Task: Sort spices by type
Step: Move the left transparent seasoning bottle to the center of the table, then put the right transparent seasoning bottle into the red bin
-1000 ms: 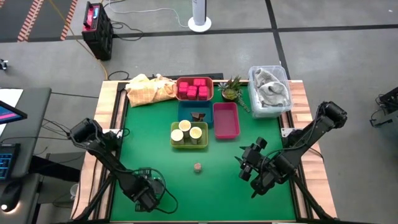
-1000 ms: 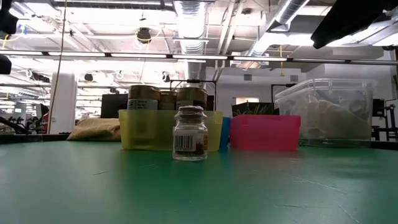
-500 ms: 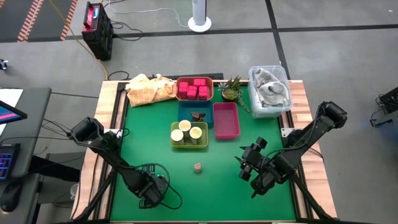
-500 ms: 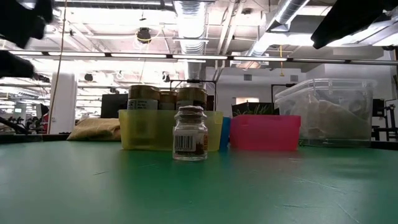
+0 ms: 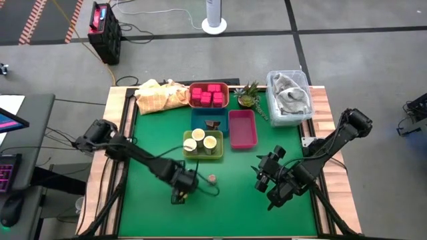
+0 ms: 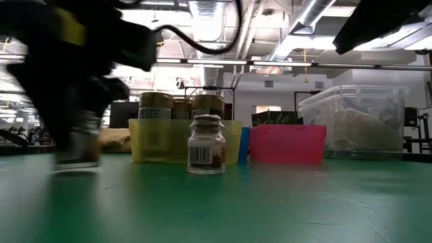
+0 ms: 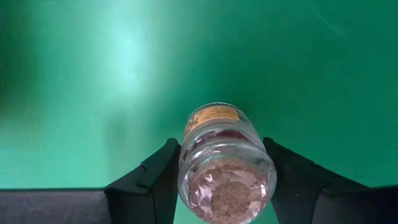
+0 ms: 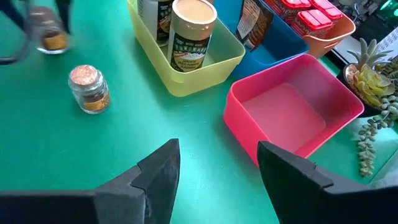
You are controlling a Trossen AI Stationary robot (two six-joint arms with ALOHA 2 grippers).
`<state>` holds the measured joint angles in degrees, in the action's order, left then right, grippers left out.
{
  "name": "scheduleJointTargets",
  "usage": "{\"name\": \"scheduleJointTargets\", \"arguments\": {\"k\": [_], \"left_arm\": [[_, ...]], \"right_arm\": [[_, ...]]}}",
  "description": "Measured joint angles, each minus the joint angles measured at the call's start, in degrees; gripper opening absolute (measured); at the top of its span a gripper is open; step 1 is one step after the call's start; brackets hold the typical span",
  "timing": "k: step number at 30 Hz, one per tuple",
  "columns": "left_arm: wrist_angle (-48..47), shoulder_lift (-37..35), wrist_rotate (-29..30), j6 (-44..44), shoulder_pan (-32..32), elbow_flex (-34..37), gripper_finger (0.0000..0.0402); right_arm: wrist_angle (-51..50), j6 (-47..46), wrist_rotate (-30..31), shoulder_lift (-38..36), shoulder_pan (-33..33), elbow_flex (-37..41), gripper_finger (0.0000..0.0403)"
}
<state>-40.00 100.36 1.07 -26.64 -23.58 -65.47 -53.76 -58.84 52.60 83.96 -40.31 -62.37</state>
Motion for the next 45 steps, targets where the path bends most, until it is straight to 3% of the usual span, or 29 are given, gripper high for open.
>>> {"name": "scheduleJointTargets", "arguments": {"k": [12,18,23,29,32,37,40,45], "left_arm": [[9.7,0.0,0.5,5.5,5.5,0.0,0.0198],[14.5,0.0,1.1,8.5,5.5,0.0,0.0243],[15.7,0.0,1.3,9.1,6.0,0.0,0.0277],[11.6,0.0,2.2,11.9,6.4,-4.2,0.0284],[8.4,0.0,6.6,13.3,5.3,-6.7,0.0284],[6.1,-2.3,22.0,16.2,1.2,-6.7,0.0284],[6.9,-5.7,27.7,16.9,-1.0,-3.2,0.0284],[14.4,-16.5,31.0,14.5,-1.9,7.2,0.0283]], "right_arm": [[0.1,0.4,0.0,0.0,-0.1,0.0,0.0244],[0.2,0.4,0.0,0.0,-0.1,0.0,0.0244],[0.2,0.4,0.0,0.0,-0.1,0.0,0.0244],[0.7,0.4,0.0,0.0,0.1,0.0,0.0244],[3.8,2.5,0.0,0.1,1.3,0.3,0.0244],[18.3,15.0,-5.2,0.7,5.2,2.7,0.0244],[26.2,21.0,-8.5,0.7,7.2,4.7,0.0244],[38.4,28.1,-14.3,1.1,10.3,7.8,0.0244]]}}
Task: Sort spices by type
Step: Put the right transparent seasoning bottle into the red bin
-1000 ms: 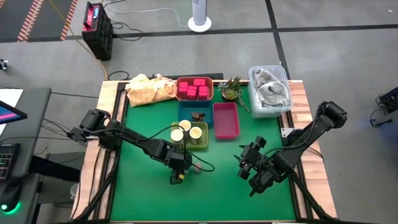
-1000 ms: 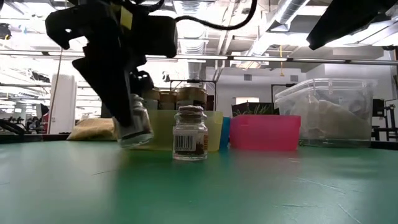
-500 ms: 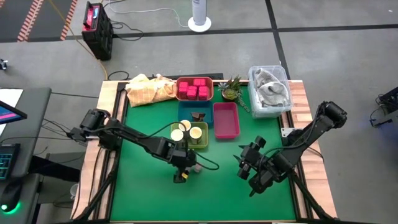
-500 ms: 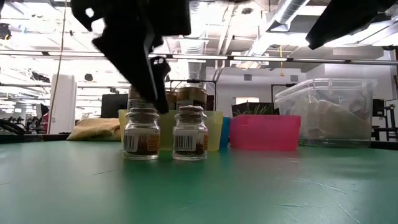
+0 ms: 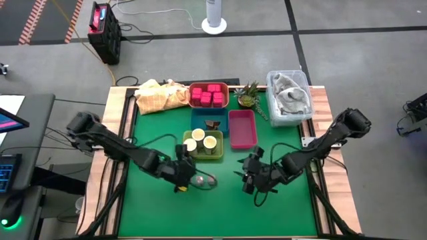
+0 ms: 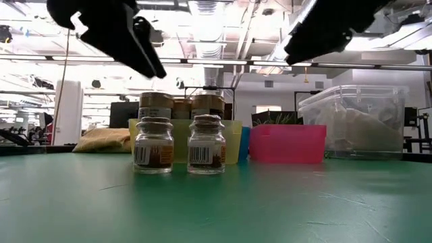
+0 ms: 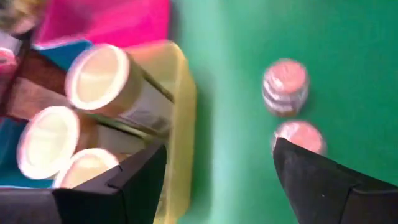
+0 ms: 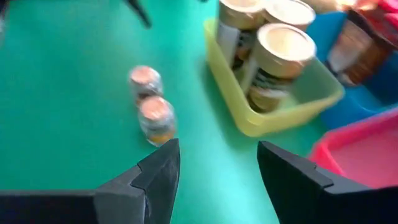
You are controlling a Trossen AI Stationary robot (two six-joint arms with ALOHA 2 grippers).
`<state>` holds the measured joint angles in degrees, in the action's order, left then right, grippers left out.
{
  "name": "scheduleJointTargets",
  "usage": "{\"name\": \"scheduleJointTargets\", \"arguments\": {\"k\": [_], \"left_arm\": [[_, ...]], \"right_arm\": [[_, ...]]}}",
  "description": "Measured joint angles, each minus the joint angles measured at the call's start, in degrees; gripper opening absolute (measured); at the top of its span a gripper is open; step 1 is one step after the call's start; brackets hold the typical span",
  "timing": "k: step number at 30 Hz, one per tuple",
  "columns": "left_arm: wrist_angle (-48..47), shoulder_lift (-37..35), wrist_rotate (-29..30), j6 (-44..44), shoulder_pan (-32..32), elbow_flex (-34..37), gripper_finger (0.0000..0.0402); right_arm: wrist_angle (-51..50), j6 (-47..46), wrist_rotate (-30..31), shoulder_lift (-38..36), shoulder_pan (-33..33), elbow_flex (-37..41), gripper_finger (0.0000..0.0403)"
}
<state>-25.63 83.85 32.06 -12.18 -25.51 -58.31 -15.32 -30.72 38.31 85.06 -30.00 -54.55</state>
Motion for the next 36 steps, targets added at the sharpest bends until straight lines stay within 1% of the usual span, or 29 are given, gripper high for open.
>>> {"name": "scheduleJointTargets", "arguments": {"k": [2,6,8,10,12,15,17,19,22,23,25,27,30,32,34,36], "left_arm": [[6.5,-4.9,1.4,0.3,-0.1,4.5,0.0283],[24.7,-12.5,4.1,3.3,0.2,11.1,0.0283],[33.3,-14.3,6.3,5.7,0.4,12.9,0.0283],[39.8,-15.7,9.2,8.7,0.5,13.8,0.0283],[47.4,-16.5,10.9,12.8,0.8,13.6,0.0283],[57.6,-16.9,11.0,20.6,1.1,13.7,0.0283],[61.8,-16.8,10.0,25.8,1.0,13.6,0.0283],[62.1,-16.9,8.1,28.9,0.4,13.6,0.0283],[57.1,-16.8,4.6,30.6,-0.5,13.9,0.0283],[56.7,-16.6,3.6,31.4,-0.5,14.5,0.0283],[56.6,-16.4,3.3,32.2,0.4,15.4,0.0283],[57.0,-16.9,3.1,32.3,1.2,16.4,0.0283],[57.1,-18.1,-0.4,31.8,2.0,17.8,0.0283],[57.1,-19.1,-2.4,30.6,2.6,19.0,0.0283],[56.7,-20.5,-2.8,29.7,2.9,20.1,0.0283],[56.4,-21.5,-3.0,28.5,2.8,20.3,0.0283]], "right_arm": [[6.3,3.9,-2.0,1.3,1.4,0.7,0.0244],[16.0,11.1,-3.7,6.6,3.9,0.5,0.0244],[17.3,13.2,-4.3,9.8,4.9,-0.6,0.0244],[18.0,14.1,-6.3,12.9,6.0,-2.3,0.0244],[17.8,14.4,-8.4,15.5,6.9,-4.2,0.0246],[17.9,14.3,-12.5,18.9,8.2,-6.9,0.0256],[18.1,14.3,-15.2,21.2,8.8,-8.9,0.0265],[17.8,14.2,-16.1,22.5,8.9,-10.2,0.0275],[18.1,12.9,-16.2,24.0,8.2,-11.8,0.0292],[17.9,12.4,-16.2,24.1,7.9,-12.0,0.0297],[17.9,11.6,-16.1,24.1,7.4,-12.1,0.0305],[17.2,10.5,-16.1,24.1,7.4,-12.1,0.0308],[16.9,9.8,-15.7,24.1,7.6,-12.1,0.0309],[17.1,9.6,-13.6,24.8,7.6,-12.2,0.0307],[15.9,9.5,-11.4,25.2,7.2,-12.1,0.0307],[16.7,9.5,-10.7,25.9,6.8,-12.1,0.0307]]}}
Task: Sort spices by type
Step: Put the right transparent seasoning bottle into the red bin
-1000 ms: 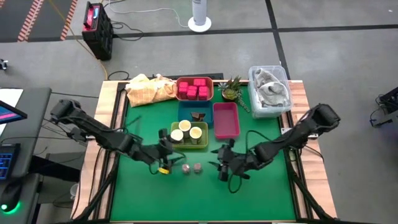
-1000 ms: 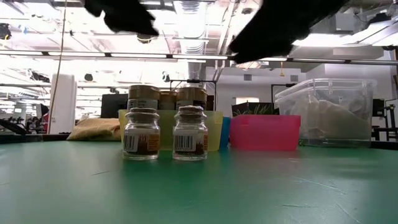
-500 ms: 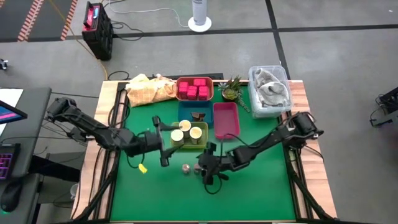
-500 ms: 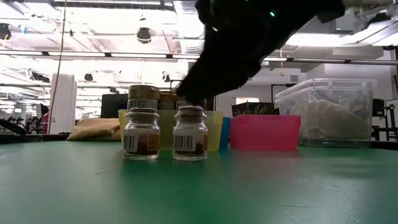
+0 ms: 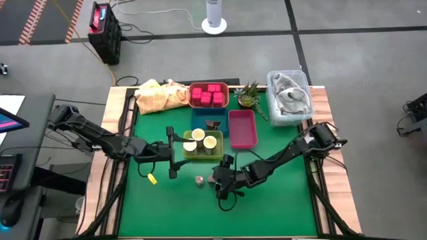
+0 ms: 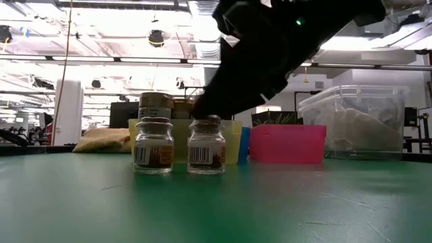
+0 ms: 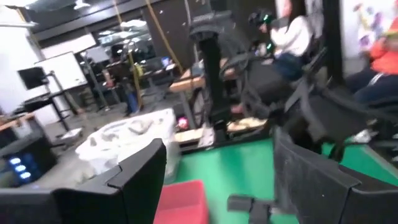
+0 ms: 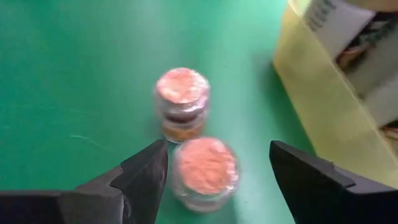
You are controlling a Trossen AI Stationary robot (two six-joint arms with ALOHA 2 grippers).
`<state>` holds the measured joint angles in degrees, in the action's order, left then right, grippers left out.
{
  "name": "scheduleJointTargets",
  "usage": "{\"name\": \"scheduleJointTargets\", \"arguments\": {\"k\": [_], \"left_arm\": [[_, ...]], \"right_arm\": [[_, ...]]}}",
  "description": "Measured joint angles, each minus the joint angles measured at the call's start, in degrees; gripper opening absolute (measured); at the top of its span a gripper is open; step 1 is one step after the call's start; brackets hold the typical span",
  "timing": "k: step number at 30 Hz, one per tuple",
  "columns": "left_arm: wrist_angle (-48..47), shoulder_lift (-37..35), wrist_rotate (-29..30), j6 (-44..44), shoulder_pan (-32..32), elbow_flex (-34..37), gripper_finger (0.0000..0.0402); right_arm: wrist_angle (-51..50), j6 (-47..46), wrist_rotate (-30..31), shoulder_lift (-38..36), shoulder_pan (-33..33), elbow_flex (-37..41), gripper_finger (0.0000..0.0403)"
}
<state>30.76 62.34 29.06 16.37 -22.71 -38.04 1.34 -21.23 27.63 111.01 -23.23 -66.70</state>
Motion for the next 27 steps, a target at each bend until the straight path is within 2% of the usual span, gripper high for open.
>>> {"name": "scheduleJointTargets", "arguments": {"k": [11,17,27], "left_arm": [[-1.6,-1.4,-0.2,-8.5,-0.9,0.0,0.0283],[-2.3,-1.4,-0.2,-20.2,-1.9,0.0,0.0283],[-3.1,-1.4,-0.2,-20.7,-3.5,0.0,0.0283]], "right_arm": [[-0.7,-0.8,0.5,0.8,-1.8,0.1,0.0306],[-0.2,-1.7,1.0,0.8,-1.4,0.1,0.0306],[2.4,-1.4,3.7,0.9,-1.4,1.7,0.0306]]}}
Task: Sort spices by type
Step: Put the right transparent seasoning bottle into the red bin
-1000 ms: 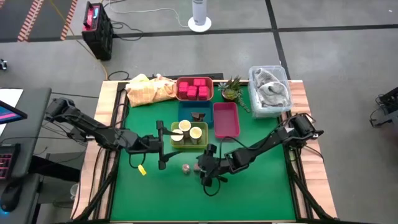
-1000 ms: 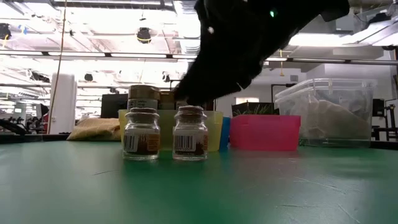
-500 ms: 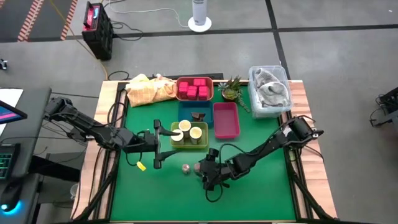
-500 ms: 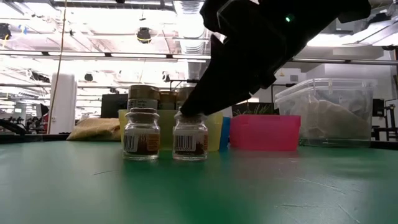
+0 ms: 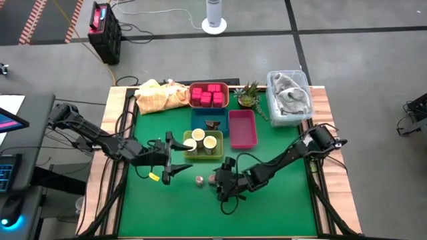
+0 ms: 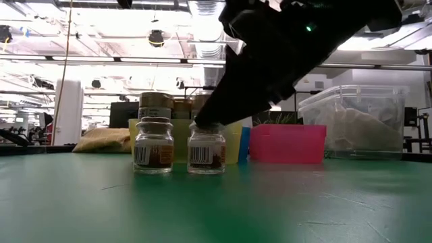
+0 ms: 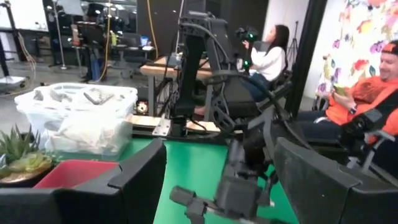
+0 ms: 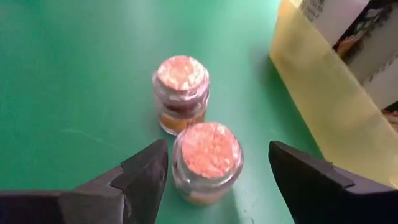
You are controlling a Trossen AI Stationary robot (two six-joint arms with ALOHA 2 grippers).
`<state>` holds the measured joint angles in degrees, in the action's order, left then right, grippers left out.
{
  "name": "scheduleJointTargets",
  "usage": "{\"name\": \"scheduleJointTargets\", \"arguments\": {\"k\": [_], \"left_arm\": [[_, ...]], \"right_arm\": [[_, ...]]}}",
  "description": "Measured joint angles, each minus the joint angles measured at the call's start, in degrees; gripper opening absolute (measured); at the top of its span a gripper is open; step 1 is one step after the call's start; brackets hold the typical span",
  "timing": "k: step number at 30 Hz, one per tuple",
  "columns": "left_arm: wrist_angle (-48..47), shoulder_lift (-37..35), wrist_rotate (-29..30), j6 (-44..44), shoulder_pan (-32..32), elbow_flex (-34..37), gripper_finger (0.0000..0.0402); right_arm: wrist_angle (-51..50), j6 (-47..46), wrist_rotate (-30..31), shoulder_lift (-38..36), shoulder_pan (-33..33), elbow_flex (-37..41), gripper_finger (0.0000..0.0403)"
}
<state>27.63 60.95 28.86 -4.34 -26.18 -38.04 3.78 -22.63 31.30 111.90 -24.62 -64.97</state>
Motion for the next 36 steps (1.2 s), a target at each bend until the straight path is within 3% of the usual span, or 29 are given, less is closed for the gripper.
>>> {"name": "scheduleJointTargets", "arguments": {"k": [9,15,20,36], "left_arm": [[-11.1,-2.9,0.6,2.6,0.6,-0.1,0.0283],[-21.4,-6.9,0.8,6.7,0.7,-0.1,0.0283],[-28.7,-6.1,1.5,9.2,1.3,-0.1,0.0283],[-29.9,-4.6,1.7,8.1,3.6,0.0,0.0283]], "right_arm": [[6.1,1.5,-1.7,4.9,0.9,-0.3,0.0306],[6.2,1.5,-2.9,7.5,2.1,-1.5,0.0306],[5.7,1.7,-2.9,7.4,2.1,-1.5,0.0305],[-0.8,1.8,-2.8,2.2,2.5,-1.5,0.0222]]}}
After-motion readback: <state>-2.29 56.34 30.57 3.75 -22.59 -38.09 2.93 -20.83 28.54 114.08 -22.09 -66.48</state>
